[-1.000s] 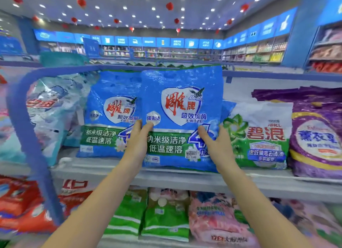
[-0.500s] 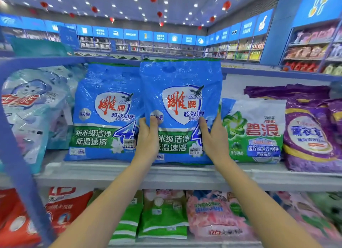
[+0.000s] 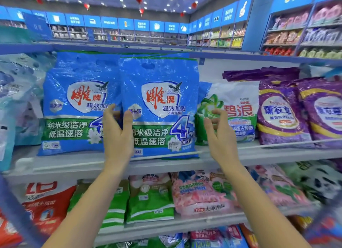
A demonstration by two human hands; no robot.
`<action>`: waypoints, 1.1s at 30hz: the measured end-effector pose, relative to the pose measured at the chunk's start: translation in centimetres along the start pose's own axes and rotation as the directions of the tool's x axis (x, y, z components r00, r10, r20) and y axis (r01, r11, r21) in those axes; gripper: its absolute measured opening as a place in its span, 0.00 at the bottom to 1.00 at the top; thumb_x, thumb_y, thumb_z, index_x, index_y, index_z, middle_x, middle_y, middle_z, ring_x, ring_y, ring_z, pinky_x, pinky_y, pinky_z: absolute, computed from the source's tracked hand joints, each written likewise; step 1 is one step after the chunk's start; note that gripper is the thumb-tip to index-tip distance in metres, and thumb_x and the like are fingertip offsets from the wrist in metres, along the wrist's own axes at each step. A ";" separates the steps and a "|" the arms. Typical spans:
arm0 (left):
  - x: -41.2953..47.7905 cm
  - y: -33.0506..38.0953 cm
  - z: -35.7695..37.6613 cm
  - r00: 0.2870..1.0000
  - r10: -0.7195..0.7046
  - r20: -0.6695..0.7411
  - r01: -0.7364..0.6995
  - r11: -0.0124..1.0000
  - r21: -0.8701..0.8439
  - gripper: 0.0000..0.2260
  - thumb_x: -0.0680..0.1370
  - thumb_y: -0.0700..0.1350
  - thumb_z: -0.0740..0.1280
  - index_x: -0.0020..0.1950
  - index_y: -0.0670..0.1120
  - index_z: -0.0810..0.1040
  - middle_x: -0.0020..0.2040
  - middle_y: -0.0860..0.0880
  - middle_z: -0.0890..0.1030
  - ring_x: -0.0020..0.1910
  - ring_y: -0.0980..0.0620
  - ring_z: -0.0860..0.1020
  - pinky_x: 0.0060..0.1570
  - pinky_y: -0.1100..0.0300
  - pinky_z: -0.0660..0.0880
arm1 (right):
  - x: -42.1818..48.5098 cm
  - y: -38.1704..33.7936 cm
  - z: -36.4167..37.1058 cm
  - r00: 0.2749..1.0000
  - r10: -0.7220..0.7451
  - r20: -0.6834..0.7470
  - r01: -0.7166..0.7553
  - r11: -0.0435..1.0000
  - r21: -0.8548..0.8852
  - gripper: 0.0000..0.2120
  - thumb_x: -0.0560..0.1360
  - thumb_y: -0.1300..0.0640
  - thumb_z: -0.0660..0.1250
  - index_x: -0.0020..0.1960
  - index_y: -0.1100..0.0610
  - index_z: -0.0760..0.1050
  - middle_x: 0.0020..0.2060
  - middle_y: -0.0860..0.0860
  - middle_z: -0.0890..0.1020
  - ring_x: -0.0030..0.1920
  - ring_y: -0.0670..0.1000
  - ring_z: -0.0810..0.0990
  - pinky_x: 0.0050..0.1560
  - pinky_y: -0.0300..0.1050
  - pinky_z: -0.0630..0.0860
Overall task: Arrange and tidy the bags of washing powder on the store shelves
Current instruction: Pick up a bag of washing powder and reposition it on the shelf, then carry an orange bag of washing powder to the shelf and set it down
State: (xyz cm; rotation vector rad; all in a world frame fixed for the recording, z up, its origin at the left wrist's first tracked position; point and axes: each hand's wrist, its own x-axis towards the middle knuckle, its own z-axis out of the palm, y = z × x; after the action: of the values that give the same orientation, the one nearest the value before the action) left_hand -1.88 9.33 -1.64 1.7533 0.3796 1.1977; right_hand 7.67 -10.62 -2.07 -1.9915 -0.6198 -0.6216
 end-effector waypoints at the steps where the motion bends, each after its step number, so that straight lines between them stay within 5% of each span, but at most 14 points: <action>1: -0.4 0.3 -0.4 0.993 0.087 -0.076 -0.087 0.996 0.007 0.16 0.81 0.50 0.57 0.66 0.45 0.66 0.54 0.53 0.72 0.54 0.55 0.71 0.53 0.63 0.65 | -0.6 0.4 -1.1 1.000 0.007 -0.004 -0.007 0.999 0.053 0.15 0.80 0.44 0.54 0.60 0.52 0.67 0.41 0.42 0.76 0.41 0.45 0.77 0.43 0.48 0.73; 4: -2.5 1.0 -0.7 0.959 0.240 -0.150 -0.255 0.963 -0.089 0.07 0.79 0.46 0.58 0.57 0.51 0.69 0.50 0.55 0.73 0.49 0.64 0.72 0.51 0.68 0.68 | -3.7 2.7 -5.7 0.994 0.109 0.005 -0.108 0.969 0.224 0.22 0.74 0.32 0.48 0.48 0.46 0.72 0.41 0.42 0.80 0.44 0.44 0.79 0.47 0.45 0.76; 7: -5.7 1.4 0.5 0.984 0.173 -0.050 -0.180 0.959 -0.220 0.07 0.78 0.46 0.59 0.47 0.58 0.72 0.43 0.56 0.75 0.43 0.58 0.75 0.47 0.60 0.72 | -7.7 5.6 -11.5 0.983 0.171 -0.070 -0.150 0.961 0.231 0.24 0.72 0.27 0.50 0.44 0.43 0.76 0.43 0.46 0.81 0.46 0.48 0.80 0.47 0.41 0.76; 12: -12.3 2.4 5.2 0.953 0.050 0.298 0.033 0.963 -0.269 0.17 0.80 0.36 0.60 0.38 0.56 0.76 0.33 0.58 0.78 0.33 0.63 0.75 0.38 0.72 0.72 | -13.6 8.9 -21.5 0.933 0.264 -0.244 -0.222 0.957 0.188 0.09 0.77 0.44 0.61 0.41 0.44 0.77 0.35 0.47 0.81 0.35 0.43 0.78 0.36 0.32 0.74; 15: -16.4 3.7 9.0 0.894 -0.025 0.448 0.154 0.955 -0.255 0.17 0.80 0.36 0.60 0.37 0.52 0.78 0.32 0.55 0.79 0.31 0.62 0.75 0.35 0.71 0.72 | -16.8 11.2 -27.3 0.886 0.304 -0.350 -0.244 0.948 0.205 0.12 0.78 0.57 0.61 0.37 0.48 0.75 0.30 0.47 0.78 0.27 0.42 0.71 0.29 0.30 0.68; 18: -20.9 5.3 13.6 0.838 -0.037 0.545 0.203 0.947 -0.247 0.14 0.79 0.35 0.60 0.37 0.47 0.77 0.31 0.53 0.78 0.31 0.60 0.74 0.34 0.70 0.71 | -19.5 13.6 -33.3 0.837 0.353 -0.419 -0.285 0.933 0.218 0.11 0.75 0.55 0.61 0.36 0.47 0.77 0.27 0.47 0.77 0.26 0.43 0.69 0.27 0.31 0.66; 20: -24.1 6.5 16.8 0.808 -0.049 0.587 0.230 0.944 -0.237 0.14 0.80 0.37 0.60 0.37 0.49 0.78 0.31 0.52 0.78 0.31 0.58 0.74 0.34 0.69 0.71 | -21.2 15.7 -37.6 0.811 0.374 -0.449 -0.312 0.927 0.209 0.13 0.77 0.55 0.61 0.35 0.47 0.77 0.26 0.46 0.76 0.25 0.43 0.68 0.26 0.31 0.65; 23: -29.1 8.6 21.7 0.772 -0.072 0.631 0.287 0.926 -0.245 0.15 0.80 0.38 0.60 0.37 0.51 0.79 0.31 0.52 0.79 0.31 0.58 0.74 0.32 0.68 0.72 | -23.5 18.3 -43.4 0.770 0.429 -0.473 -0.363 0.903 0.229 0.15 0.70 0.38 0.63 0.35 0.48 0.77 0.26 0.45 0.75 0.26 0.42 0.68 0.26 0.31 0.65; 27: -34.9 11.3 28.0 0.710 -0.120 0.694 0.365 0.905 -0.217 0.12 0.80 0.38 0.59 0.39 0.43 0.76 0.30 0.54 0.79 0.29 0.61 0.75 0.31 0.71 0.72 | -26.2 22.5 -49.8 0.695 0.507 -0.511 -0.429 0.862 0.271 0.14 0.75 0.54 0.60 0.33 0.50 0.77 0.24 0.46 0.74 0.25 0.42 0.67 0.26 0.31 0.65; 29: -37.0 12.6 30.8 0.682 -0.144 0.717 0.410 0.887 -0.212 0.12 0.80 0.41 0.60 0.38 0.45 0.78 0.29 0.54 0.79 0.29 0.60 0.75 0.30 0.70 0.72 | -27.1 24.2 -52.1 0.679 0.519 -0.519 -0.440 0.854 0.278 0.13 0.73 0.51 0.61 0.32 0.53 0.75 0.24 0.47 0.73 0.25 0.44 0.67 0.27 0.32 0.65; 33: -40.1 14.8 35.6 0.602 -0.113 0.790 0.441 0.872 -0.211 0.14 0.68 0.61 0.66 0.37 0.51 0.80 0.30 0.54 0.78 0.30 0.59 0.75 0.30 0.70 0.73 | -28.7 28.2 -56.0 0.621 0.572 -0.536 -0.480 0.818 0.317 0.12 0.74 0.53 0.60 0.34 0.54 0.76 0.25 0.49 0.73 0.25 0.45 0.68 0.27 0.33 0.67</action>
State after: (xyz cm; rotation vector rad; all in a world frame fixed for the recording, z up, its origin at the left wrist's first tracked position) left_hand 5.75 -44.36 -14.25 1.5886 -0.0983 0.1875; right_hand -5.34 -77.33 -13.49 -1.5728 0.3258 -0.7650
